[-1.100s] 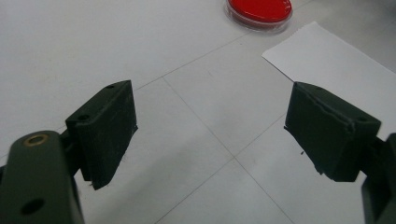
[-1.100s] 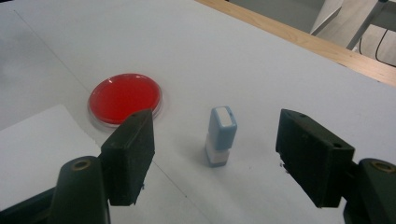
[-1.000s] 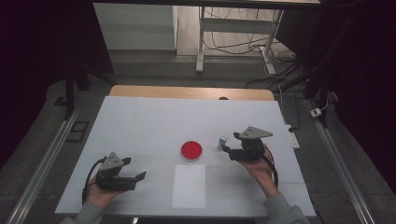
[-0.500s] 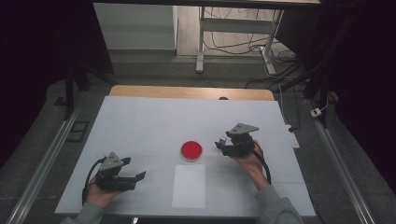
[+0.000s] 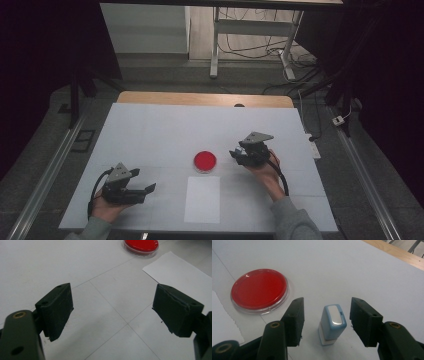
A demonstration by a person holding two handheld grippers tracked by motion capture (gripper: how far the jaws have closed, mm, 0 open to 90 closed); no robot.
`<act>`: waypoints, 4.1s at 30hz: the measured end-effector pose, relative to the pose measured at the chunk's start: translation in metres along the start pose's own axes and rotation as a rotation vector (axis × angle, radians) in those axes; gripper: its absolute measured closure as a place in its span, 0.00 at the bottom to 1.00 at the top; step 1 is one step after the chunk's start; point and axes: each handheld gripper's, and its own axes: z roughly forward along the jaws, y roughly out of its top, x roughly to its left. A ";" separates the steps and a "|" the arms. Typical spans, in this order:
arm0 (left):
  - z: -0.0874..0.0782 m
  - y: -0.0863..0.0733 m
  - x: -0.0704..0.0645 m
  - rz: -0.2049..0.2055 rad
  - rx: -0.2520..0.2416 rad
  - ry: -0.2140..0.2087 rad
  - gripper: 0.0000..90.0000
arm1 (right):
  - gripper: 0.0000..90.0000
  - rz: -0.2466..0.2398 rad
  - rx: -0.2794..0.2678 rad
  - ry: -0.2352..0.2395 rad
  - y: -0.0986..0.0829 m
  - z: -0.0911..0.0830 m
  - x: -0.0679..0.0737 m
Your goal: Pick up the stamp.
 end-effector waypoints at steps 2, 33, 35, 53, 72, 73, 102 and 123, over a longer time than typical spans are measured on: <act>0.000 0.000 0.000 0.000 0.000 0.000 0.19 | 0.54 -0.007 0.006 -0.005 0.000 0.001 0.000; 0.000 0.000 0.002 -0.001 0.000 0.004 0.19 | 0.84 -0.008 -0.025 -0.005 -0.002 -0.011 -0.004; 0.000 0.000 0.002 0.001 0.001 0.003 0.19 | 0.84 -0.007 -0.031 -0.007 -0.001 -0.012 -0.004; 0.002 -0.001 0.002 0.000 0.005 0.008 0.19 | 0.84 0.040 -0.137 0.023 0.009 -0.034 0.004; 0.002 -0.001 0.003 -0.008 -0.006 0.017 0.19 | 0.84 0.087 -0.221 0.081 0.018 -0.051 0.014; 0.001 -0.001 0.004 -0.011 -0.007 0.015 0.19 | 0.84 0.092 -0.224 0.084 0.018 -0.052 0.015; 0.004 0.001 0.000 0.011 -0.011 0.011 0.19 | 0.84 0.121 -0.269 0.114 0.009 -0.072 0.033; 0.004 0.000 -0.001 0.018 -0.011 0.017 0.19 | 0.84 0.122 -0.306 0.189 0.012 -0.075 0.059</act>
